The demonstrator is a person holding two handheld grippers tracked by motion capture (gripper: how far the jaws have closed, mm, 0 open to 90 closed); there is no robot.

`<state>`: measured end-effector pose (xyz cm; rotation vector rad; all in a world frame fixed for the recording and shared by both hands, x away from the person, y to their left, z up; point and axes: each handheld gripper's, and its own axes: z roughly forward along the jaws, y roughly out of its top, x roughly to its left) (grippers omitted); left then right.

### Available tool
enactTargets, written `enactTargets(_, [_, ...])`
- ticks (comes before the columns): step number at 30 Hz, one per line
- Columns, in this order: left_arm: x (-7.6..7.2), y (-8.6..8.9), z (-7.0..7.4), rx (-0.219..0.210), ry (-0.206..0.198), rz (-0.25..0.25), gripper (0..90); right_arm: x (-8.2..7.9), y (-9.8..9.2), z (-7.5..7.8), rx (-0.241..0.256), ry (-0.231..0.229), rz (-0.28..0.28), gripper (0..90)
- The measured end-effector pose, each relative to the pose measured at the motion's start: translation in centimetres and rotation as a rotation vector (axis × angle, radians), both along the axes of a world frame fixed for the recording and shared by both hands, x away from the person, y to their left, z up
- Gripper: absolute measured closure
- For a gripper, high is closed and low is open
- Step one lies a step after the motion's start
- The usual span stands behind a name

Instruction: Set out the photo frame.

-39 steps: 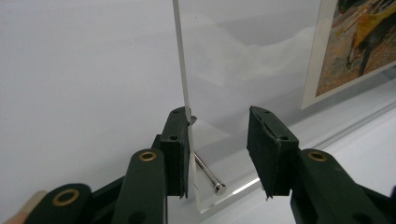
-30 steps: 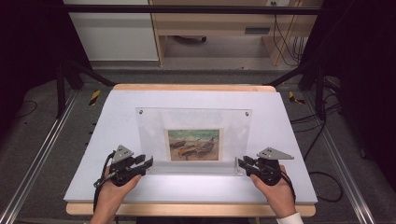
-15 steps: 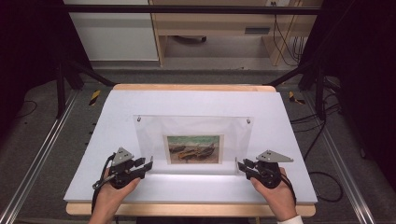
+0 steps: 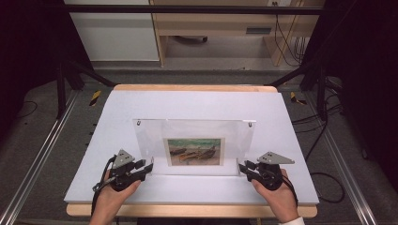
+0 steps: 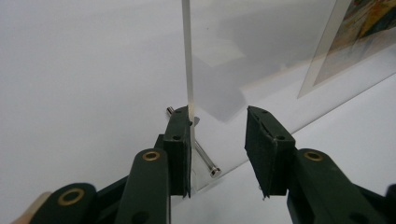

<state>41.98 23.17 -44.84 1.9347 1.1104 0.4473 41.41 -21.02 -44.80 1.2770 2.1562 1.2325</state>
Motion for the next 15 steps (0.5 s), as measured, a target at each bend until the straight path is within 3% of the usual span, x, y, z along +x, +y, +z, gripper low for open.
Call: enactTargets(15, [-0.18,-0.1,-0.11,0.012,-0.017,0.001,61.0,0.01,0.09,-0.12,0.006,-0.003,0.0,68.0])
